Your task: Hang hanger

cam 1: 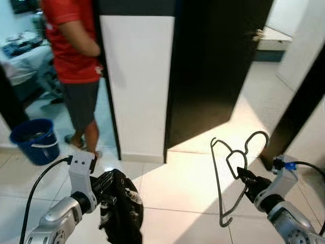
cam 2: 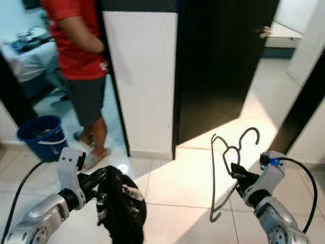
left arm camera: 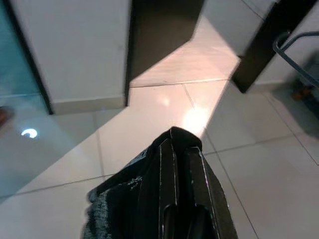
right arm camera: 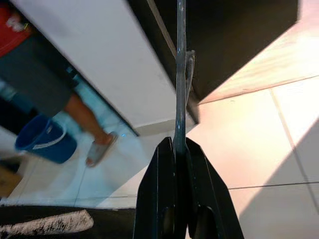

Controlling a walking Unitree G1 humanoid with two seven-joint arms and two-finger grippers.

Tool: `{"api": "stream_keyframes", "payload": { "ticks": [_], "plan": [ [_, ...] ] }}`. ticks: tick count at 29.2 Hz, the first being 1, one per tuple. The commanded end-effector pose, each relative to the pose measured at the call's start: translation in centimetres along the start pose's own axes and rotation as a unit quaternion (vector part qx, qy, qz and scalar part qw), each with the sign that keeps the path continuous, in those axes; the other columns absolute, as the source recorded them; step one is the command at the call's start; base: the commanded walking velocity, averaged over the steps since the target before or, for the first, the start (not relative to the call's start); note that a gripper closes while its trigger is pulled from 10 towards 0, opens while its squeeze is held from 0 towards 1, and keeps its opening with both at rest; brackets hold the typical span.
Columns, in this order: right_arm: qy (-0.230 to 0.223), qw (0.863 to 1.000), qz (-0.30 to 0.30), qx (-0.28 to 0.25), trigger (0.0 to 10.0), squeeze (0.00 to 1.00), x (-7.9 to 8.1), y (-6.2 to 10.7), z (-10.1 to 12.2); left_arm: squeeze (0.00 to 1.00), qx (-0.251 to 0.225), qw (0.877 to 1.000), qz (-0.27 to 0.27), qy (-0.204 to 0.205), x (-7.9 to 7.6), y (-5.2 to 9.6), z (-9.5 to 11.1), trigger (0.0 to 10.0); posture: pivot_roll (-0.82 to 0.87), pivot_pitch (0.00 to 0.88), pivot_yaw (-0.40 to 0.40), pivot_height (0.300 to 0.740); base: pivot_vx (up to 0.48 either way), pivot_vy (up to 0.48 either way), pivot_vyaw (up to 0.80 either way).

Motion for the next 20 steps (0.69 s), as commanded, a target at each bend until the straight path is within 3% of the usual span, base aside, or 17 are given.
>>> {"api": "stream_keyframes", "payload": {
  "ticks": [1, 20],
  "plan": [
    [-0.008, 1.0, 0.001, -0.002, 10.0, 0.0, 0.05, -0.02, 0.05, 0.0, 0.0, 1.0, -0.002, -0.01, 0.14, 0.06, 0.36, 10.0, -0.04, 0.0, 0.006, 0.74, 0.0, 0.0, -0.8],
    [-0.006, 1.0, 0.005, 0.003, 10.0, 0.0, -0.12, -0.54, 0.08, 0.0, -0.011, 1.0, 0.009, -0.011, 0.25, -0.38, 0.62, 10.0, -0.04, 0.0, -0.013, 0.74, 0.0, 0.0, -0.8]
  ]
}}
Point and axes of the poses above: a point about 5 cm out from each wrist's last joint towards the gripper, its own y axis pointing back from the gripper into the wrist, its own z axis along the axis of the wrist's last joint, x = y × z, the point moved 2 cm from there along -y, pointing out of the wrist towards the gripper, and after that the axes turned 12 degrees about y, right-handed, at the moved point
